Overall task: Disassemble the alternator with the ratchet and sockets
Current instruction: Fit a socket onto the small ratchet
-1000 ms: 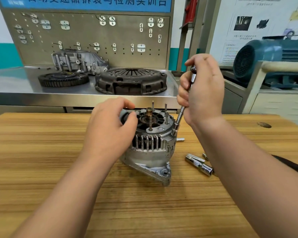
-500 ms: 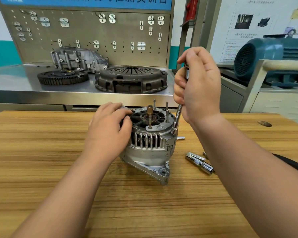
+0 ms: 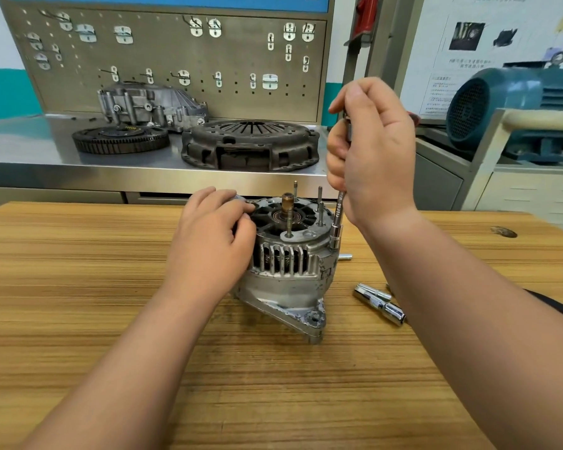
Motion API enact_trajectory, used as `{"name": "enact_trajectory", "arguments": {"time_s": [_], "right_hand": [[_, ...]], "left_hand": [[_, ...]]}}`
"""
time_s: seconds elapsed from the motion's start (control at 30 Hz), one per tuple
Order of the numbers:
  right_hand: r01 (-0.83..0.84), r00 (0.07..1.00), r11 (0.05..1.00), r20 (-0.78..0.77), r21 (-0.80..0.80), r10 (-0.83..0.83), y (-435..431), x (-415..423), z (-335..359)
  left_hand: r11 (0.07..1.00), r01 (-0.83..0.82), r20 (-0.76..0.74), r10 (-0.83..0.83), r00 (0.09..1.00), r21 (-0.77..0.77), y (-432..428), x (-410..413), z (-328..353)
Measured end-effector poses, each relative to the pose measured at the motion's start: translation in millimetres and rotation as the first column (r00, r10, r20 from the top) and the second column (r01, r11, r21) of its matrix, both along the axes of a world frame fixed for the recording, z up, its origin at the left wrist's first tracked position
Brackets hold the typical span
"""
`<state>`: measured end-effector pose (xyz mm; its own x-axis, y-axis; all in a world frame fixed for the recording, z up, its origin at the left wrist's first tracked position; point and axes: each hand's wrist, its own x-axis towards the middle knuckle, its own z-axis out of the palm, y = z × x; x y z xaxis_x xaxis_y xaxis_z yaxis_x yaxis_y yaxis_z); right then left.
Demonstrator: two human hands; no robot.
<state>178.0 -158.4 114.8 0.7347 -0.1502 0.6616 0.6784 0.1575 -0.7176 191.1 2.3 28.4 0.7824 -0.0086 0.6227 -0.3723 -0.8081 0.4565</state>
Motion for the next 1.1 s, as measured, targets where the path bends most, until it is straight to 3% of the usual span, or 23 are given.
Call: {"name": "enact_trajectory", "arguments": {"time_s": [0.63,0.93,1.1], "right_hand": [[-0.032,0.993,0.998,-0.109,0.054,0.038,-3,4,-1],[-0.356,0.927,0.934,-0.113,0.04,0.358,-8,8,-4],[-0.592,0.792,0.804,-0.145,0.06,0.594,-12,13,-4]], "left_hand": [[1.0,0.021,0.019,-0.021,1.0,-0.014,-1,1,-1],[0.999,0.034,0.029,-0.034,0.999,-0.009,-2,3,-2],[0.999,0.04,0.023,-0.04,0.999,-0.01,-1,3,-2]]}}
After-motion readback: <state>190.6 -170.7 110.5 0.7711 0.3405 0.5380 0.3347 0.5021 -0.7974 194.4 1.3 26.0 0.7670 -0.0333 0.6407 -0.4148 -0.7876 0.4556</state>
